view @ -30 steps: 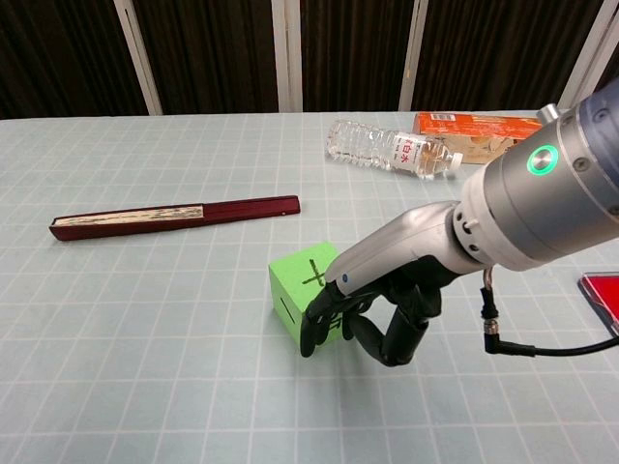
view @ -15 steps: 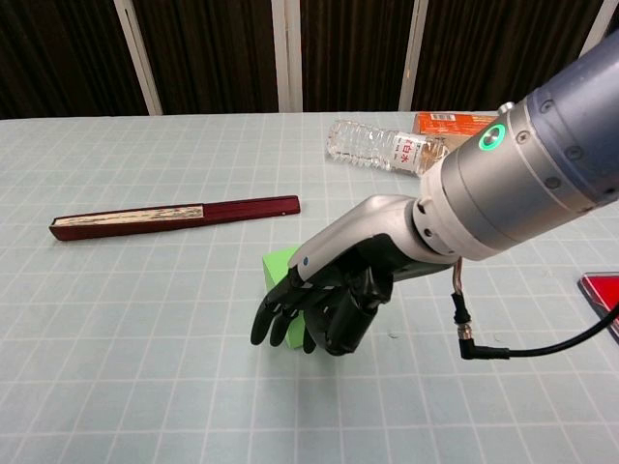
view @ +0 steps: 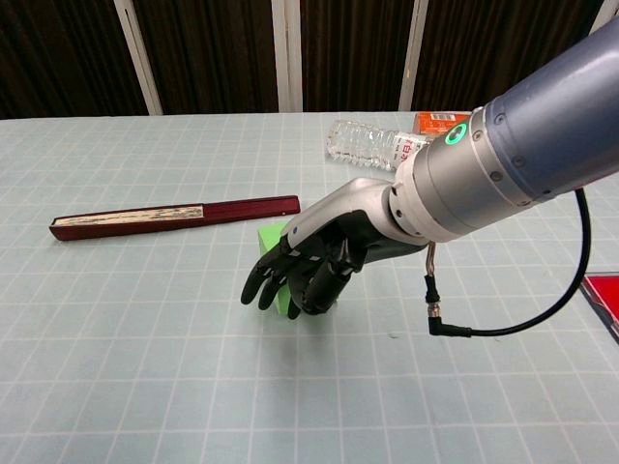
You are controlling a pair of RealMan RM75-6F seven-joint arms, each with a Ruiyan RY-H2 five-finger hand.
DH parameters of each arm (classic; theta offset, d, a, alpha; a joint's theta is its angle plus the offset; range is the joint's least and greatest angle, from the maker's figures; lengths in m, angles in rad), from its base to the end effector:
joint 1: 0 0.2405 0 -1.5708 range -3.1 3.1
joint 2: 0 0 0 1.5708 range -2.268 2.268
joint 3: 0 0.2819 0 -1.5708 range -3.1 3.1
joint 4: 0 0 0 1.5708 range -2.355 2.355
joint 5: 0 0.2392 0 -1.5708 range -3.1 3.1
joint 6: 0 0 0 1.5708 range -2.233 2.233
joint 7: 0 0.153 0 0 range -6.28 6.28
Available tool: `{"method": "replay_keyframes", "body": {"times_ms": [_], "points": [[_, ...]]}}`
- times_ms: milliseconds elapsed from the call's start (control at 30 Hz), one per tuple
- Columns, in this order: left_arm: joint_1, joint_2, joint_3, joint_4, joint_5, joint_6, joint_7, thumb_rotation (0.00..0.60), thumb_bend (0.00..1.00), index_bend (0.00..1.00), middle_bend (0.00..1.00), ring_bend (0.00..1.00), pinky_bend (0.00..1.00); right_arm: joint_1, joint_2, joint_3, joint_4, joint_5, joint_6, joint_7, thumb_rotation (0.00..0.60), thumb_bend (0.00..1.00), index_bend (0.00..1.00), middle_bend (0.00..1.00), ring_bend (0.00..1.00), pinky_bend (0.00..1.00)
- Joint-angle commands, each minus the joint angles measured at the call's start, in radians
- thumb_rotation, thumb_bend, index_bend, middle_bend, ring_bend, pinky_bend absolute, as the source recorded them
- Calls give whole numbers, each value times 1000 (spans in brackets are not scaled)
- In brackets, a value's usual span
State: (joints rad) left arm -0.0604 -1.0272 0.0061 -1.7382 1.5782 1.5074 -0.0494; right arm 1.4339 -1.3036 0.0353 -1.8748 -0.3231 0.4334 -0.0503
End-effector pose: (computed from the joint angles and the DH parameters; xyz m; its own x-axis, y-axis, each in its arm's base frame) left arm -0.3224 0.1710 0.1536 0.3241 0.0501 0.9447 0.9451 -0.0601 -0.3211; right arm -0.0100 -0.3202 -0.0642 0.2102 -0.8923 0.3994 -0.9706 -0.2394 -0.0239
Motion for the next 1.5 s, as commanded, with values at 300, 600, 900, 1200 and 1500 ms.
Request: {"method": "replay_keyframes", "body": {"times_ms": [300,600,900,1200,1500], "points": [[0,-2,1,0,2,1,3,600,439,79,0,0,41,4,-37,17,46,-24,-24,82,600,942,139,131,184,0],[-2,-3,-1,2,-2,-3,4,600,438,79,0,0,41,4,-100,57,128,-54,-49,150,600,941,139,131,184,0],[-2,2,-2,4,-4,-2,-11,600,438,79,0,0,41,15,-133,61,189,-51,-54,200,600,942,139,131,184,0],[-2,4,-2,5,-4,-1,-16,600,438,79,0,0,41,11,-127,65,217,-55,-54,240,600,942,139,130,184,0],[-2,2,-2,4,-3,1,-11,600,438,79,0,0,41,-1,-54,61,162,-90,-88,257,600,942,139,131,184,0]]}}
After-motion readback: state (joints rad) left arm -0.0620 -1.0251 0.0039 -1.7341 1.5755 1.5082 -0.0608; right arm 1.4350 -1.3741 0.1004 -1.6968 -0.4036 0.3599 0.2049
